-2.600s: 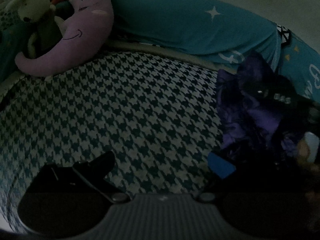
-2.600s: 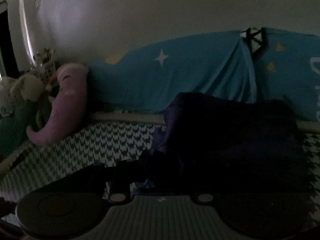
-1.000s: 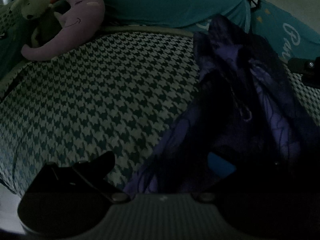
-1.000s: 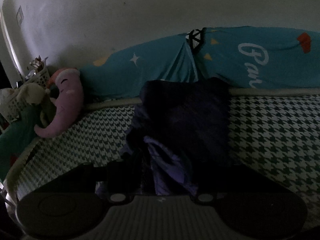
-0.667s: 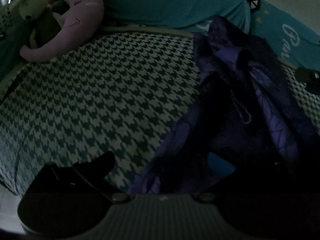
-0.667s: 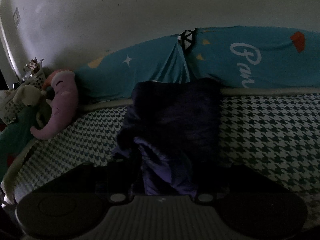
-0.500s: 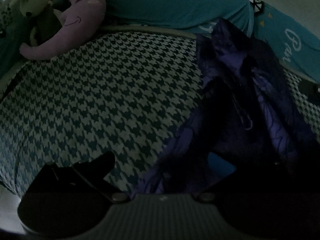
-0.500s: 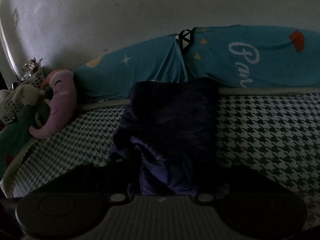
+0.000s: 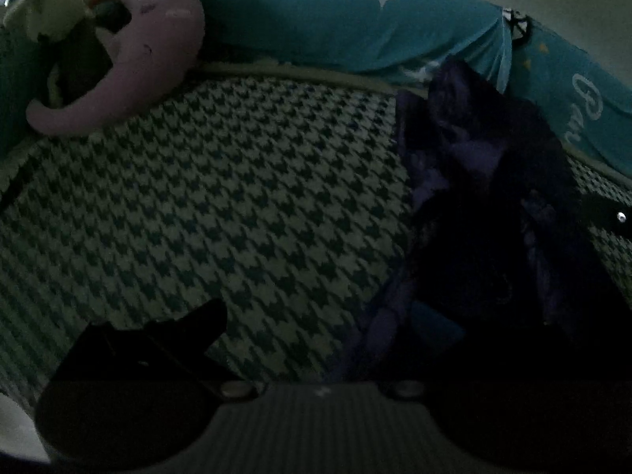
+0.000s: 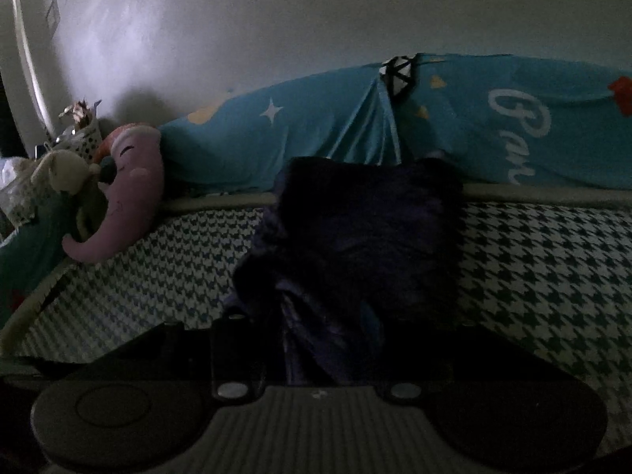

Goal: Fold clothes

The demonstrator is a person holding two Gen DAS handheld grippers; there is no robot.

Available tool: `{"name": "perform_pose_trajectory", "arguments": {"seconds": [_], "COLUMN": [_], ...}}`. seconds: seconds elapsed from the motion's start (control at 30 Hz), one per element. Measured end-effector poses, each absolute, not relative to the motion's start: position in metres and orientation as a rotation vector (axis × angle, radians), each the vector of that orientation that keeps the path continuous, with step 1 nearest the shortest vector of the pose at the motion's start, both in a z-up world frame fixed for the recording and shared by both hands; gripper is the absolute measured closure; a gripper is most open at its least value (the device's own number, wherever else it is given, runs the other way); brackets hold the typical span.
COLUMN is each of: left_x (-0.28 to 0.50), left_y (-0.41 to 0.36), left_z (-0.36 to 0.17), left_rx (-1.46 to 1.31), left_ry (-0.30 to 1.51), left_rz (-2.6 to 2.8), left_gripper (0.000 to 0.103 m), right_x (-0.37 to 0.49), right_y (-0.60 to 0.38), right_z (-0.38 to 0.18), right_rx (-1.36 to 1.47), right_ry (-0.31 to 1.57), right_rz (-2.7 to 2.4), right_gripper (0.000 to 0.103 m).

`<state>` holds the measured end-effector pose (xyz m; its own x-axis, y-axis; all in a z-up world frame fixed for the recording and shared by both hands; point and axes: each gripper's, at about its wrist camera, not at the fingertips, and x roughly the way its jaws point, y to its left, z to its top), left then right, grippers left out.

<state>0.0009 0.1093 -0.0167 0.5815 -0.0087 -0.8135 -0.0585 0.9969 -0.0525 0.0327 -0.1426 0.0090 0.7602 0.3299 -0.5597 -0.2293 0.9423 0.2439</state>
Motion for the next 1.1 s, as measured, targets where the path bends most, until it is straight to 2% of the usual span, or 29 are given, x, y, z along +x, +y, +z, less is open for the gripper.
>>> {"name": "perform_pose_trajectory", "arguments": {"seconds": [0.13,0.3,0.33,0.37,0.43,0.57,0.9,1.1], "left_x": [0.001,0.005,0.006,0.007,0.008,0.010,0.012,0.014], "left_y": [0.106,0.109,0.110,0.111,0.114,0.121,0.128,0.129], "left_z": [-0.018,-0.022,-0.023,-0.023,-0.022,-0.022,-0.015,-0.014], "left_rx": [-0.046,-0.082,-0.087,-0.090,-0.096,-0.116,-0.151,-0.172], "left_ry": [0.940,0.968,0.972,0.973,0.971,0.974,0.949,0.947], "left_rz": [0.017,0.000,-0.001,0.000,0.004,0.016,0.055,0.072], "left_gripper": [0.000,0.000,0.000,0.000,0.000,0.000,0.000,0.000], "right_x": [0.043,0.056,0.057,0.058,0.059,0.057,0.040,0.042], "right_y": [-0.134,-0.127,-0.125,-0.123,-0.119,-0.113,-0.071,-0.055], "right_z": [0.003,-0.008,-0.009,-0.010,-0.013,-0.013,-0.016,-0.037], "right_rx": [0.121,0.115,0.112,0.106,0.101,0.096,-0.034,-0.067], "right_ry": [0.626,0.635,0.637,0.636,0.636,0.624,0.581,0.600], "right_rz": [0.315,0.330,0.335,0.336,0.343,0.354,0.479,0.483], "right_gripper": [0.051,0.051,0.055,0.067,0.082,0.092,0.093,0.087]}}
